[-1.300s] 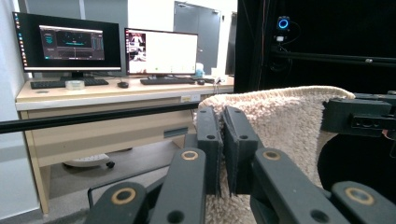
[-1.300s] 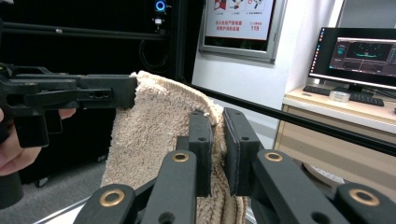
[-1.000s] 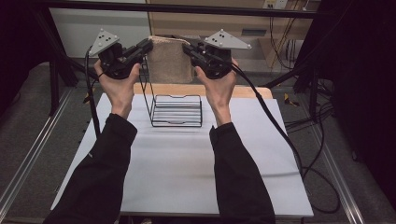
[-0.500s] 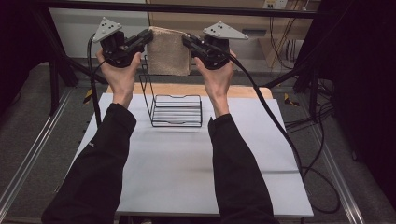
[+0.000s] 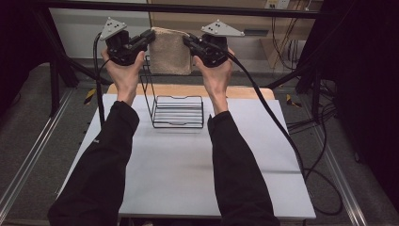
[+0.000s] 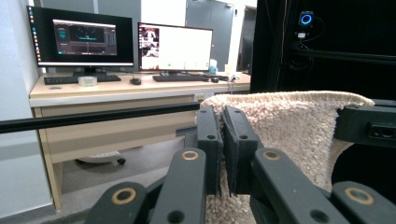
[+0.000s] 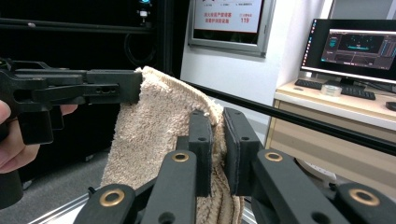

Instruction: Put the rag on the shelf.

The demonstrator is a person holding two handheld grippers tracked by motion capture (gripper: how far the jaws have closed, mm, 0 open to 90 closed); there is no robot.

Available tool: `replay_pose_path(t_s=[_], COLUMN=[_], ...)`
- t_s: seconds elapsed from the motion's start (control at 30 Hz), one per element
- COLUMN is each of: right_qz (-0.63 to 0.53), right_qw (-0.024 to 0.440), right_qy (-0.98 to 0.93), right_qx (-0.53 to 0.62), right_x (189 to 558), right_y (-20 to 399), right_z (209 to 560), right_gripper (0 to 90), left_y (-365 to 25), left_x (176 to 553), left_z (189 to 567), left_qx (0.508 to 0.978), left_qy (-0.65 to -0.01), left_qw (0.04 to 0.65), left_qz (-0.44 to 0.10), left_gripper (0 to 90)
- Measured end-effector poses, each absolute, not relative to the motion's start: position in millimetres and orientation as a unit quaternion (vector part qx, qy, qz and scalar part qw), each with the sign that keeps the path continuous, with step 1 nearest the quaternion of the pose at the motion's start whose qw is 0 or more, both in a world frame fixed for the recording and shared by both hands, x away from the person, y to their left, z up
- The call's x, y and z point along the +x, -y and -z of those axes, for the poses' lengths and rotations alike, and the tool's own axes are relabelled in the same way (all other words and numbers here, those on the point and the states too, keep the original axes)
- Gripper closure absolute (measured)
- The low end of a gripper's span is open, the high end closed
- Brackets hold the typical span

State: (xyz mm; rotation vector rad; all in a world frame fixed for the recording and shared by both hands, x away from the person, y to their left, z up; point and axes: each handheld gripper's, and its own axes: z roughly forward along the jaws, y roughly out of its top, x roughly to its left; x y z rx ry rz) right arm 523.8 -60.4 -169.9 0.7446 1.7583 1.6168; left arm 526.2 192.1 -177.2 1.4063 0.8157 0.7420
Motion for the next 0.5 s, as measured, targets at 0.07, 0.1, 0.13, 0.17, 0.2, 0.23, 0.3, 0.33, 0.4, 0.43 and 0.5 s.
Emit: replay_pose_path(t_s=[0.07, 0.1, 0.13, 0.17, 0.2, 0.23, 0.3, 0.33, 0.4, 0.43, 0.5], right_qz=[-0.611, -0.610, -0.608, -0.608, -0.607, -0.607, -0.605, -0.603, -0.602, -0.602, -0.598], right_qw=[0.315, 0.316, 0.315, 0.315, 0.315, 0.315, 0.313, 0.313, 0.310, 0.310, 0.311], right_qy=[-0.668, -0.669, -0.670, -0.670, -0.671, -0.672, -0.673, -0.674, -0.676, -0.676, -0.679], right_qx=[0.285, 0.285, 0.286, 0.286, 0.286, 0.286, 0.288, 0.289, 0.291, 0.291, 0.290], right_x=[527, 529, 530, 531, 532, 533, 534, 536, 537, 537, 536], right_y=[59, 59, 58, 58, 58, 58, 58, 58, 58, 58, 58], right_z=[172, 173, 174, 175, 175, 176, 178, 179, 181, 183, 185], right_gripper=[82.6, 82.6, 82.6, 82.6, 82.6, 82.6, 82.6, 82.6, 82.6, 82.7, 82.6], left_y=[-192, -192, -192, -192, -192, -192, -193, -193, -193, -193, -192], left_x=[529, 531, 532, 533, 534, 535, 536, 536, 536, 536, 537], left_z=[179, 180, 181, 183, 184, 185, 188, 188, 190, 192, 194], left_qx=[0.614, 0.615, 0.617, 0.616, 0.617, 0.617, 0.622, 0.624, 0.624, 0.625, 0.630], left_qy=[-0.358, -0.359, -0.360, -0.362, -0.363, -0.363, -0.360, -0.360, -0.360, -0.361, -0.361], left_qw=[0.624, 0.622, 0.620, 0.621, 0.620, 0.621, 0.617, 0.615, 0.615, 0.614, 0.609], left_qz=[-0.325, -0.325, -0.324, -0.322, -0.320, -0.320, -0.319, -0.320, -0.321, -0.320, -0.320], left_gripper=[85.4, 85.4, 85.4, 85.4, 85.4, 85.4, 85.4, 85.4, 85.5, 85.5, 85.5])
